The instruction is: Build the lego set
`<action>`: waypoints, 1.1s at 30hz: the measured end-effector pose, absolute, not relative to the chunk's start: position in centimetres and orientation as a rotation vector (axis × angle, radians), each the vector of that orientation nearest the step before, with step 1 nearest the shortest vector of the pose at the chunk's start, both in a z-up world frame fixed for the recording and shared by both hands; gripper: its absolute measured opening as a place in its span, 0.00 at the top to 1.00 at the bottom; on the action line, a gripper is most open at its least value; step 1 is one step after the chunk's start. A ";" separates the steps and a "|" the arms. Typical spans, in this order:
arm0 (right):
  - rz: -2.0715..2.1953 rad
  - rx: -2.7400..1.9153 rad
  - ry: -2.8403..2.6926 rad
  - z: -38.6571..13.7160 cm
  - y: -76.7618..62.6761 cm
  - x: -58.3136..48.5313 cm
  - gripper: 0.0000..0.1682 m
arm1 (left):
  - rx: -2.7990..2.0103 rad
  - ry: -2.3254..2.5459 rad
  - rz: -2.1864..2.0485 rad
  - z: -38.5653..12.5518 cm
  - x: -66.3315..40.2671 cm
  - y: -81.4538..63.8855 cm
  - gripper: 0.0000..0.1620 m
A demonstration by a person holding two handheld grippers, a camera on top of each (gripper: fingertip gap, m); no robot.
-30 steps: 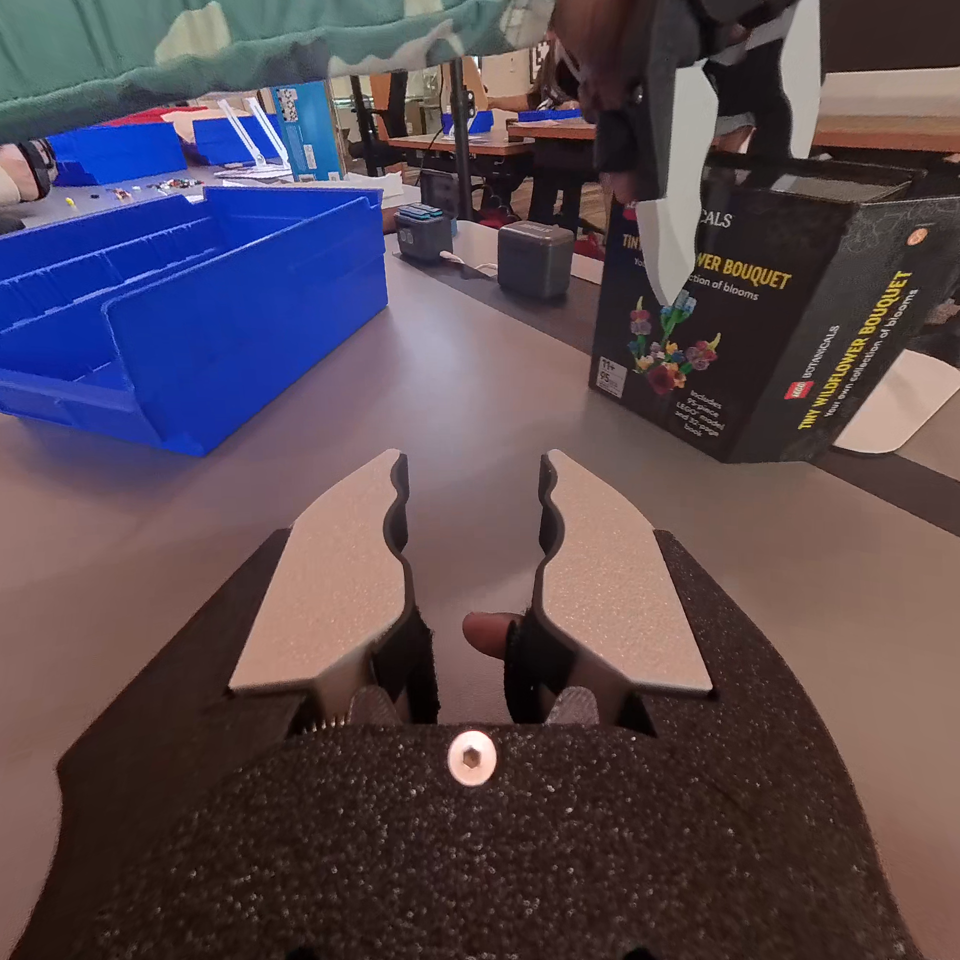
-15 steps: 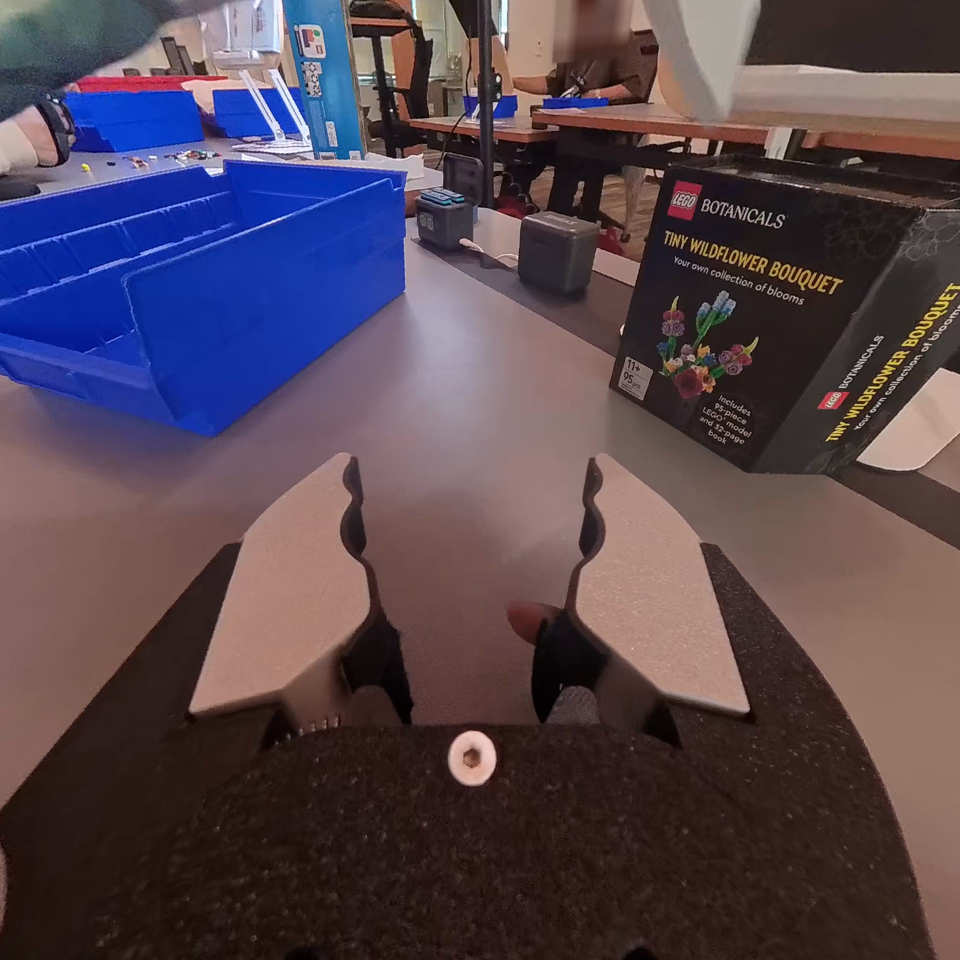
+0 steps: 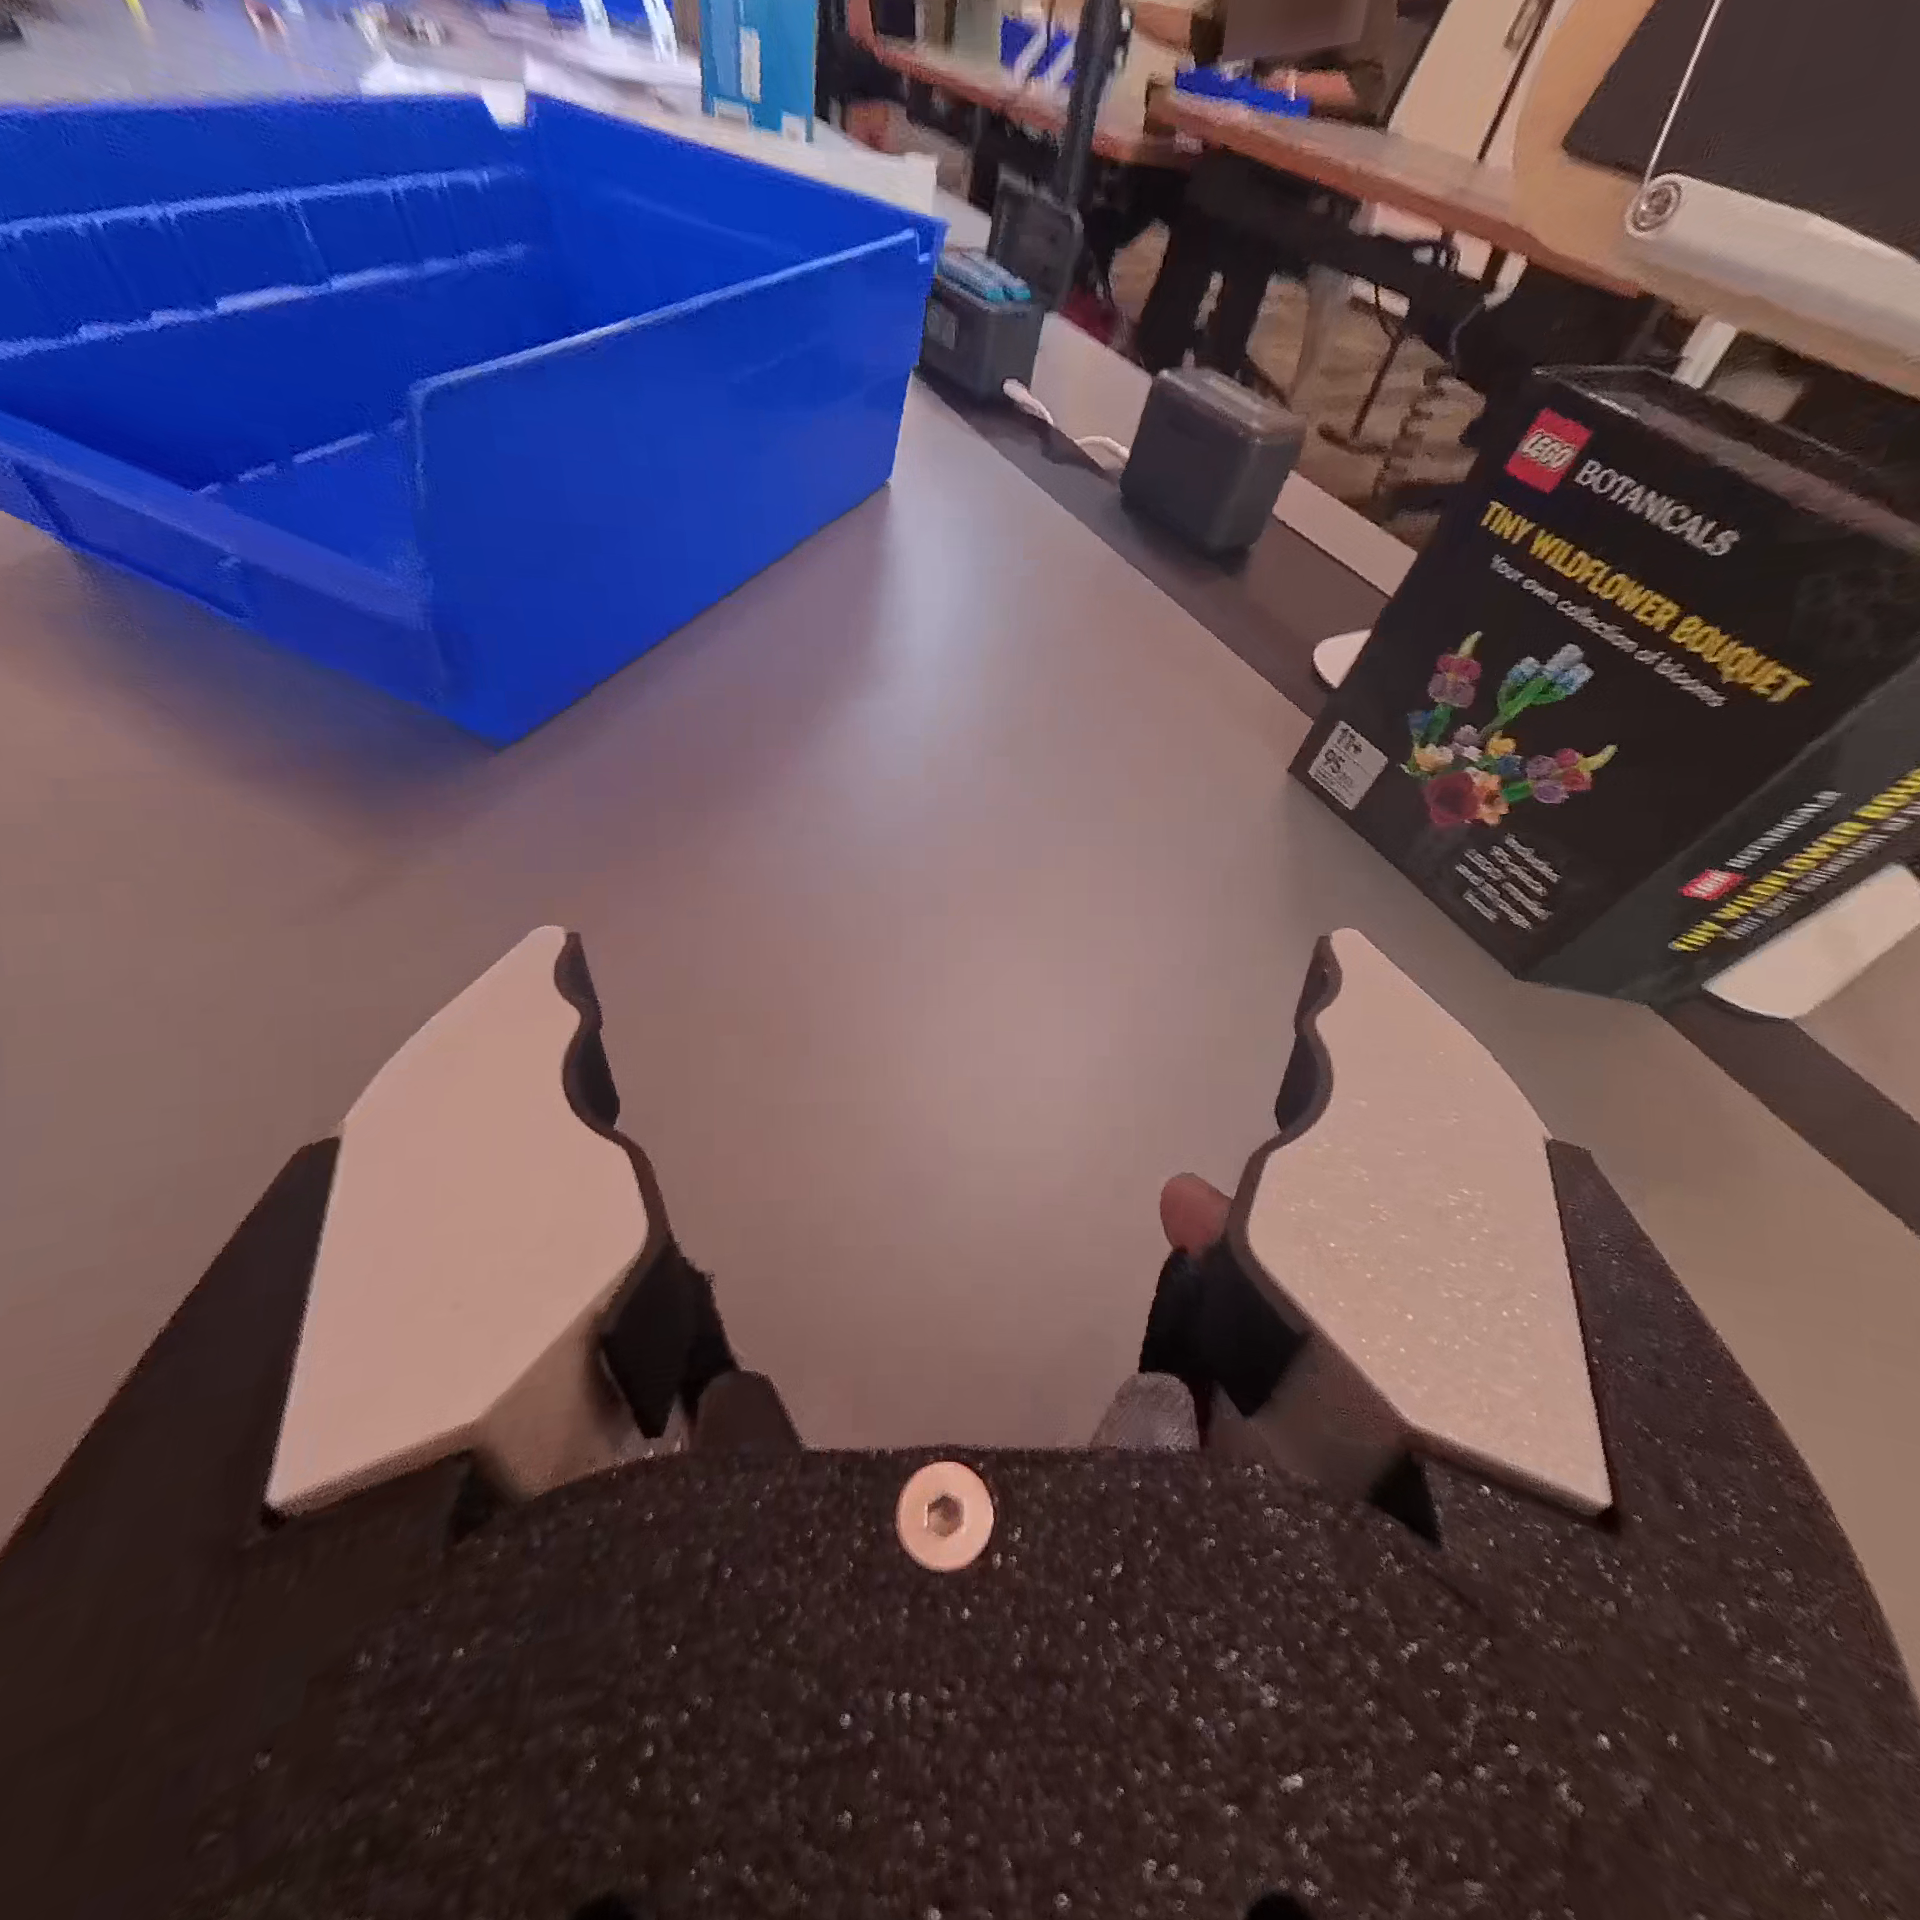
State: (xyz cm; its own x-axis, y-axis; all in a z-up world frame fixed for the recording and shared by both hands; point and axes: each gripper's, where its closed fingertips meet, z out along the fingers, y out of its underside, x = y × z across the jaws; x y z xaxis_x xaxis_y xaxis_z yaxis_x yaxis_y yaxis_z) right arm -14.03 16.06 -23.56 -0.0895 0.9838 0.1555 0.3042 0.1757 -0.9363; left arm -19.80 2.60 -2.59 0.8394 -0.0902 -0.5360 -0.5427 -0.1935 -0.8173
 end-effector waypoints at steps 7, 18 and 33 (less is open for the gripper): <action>0.643 -1.599 -1.334 -19.5 21.2 0.9 0.29 | -1.638 0.424 0.443 -1.0 -21.3 -0.1 0.46; 0.393 -1.999 -1.559 -26.2 30.8 6.4 0.20 | -1.486 0.367 0.347 -0.3 -23.6 -4.2 0.49; 0.518 -1.704 -2.007 -29.5 14.6 -5.5 0.26 | -1.509 0.432 0.385 -0.1 -21.7 -1.9 0.52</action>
